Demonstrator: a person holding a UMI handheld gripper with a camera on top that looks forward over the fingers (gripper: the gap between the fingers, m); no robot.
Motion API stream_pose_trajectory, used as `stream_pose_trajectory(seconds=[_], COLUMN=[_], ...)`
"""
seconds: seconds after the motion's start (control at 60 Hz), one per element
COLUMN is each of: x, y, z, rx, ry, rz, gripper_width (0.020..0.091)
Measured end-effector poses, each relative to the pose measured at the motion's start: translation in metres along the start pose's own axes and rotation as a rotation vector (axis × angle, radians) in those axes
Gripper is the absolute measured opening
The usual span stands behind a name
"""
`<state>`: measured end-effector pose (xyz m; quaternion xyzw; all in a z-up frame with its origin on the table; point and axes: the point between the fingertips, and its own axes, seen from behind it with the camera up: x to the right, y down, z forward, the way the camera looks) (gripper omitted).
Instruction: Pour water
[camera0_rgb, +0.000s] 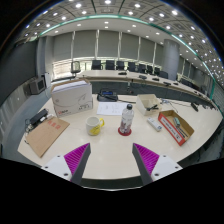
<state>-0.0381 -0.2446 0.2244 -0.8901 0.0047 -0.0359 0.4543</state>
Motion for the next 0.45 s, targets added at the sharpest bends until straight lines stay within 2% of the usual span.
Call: stream_pose_trajectory(seconds=[0.283,0.45], x=[-0.029,-0.027], y=[0.036,0.034], z=[-0.060,-0.073], rx=[-0.010,0.012], ry=[-0.011,0.013], rz=[-0.006,-0.029], gripper_width=[0.0858,0.0862])
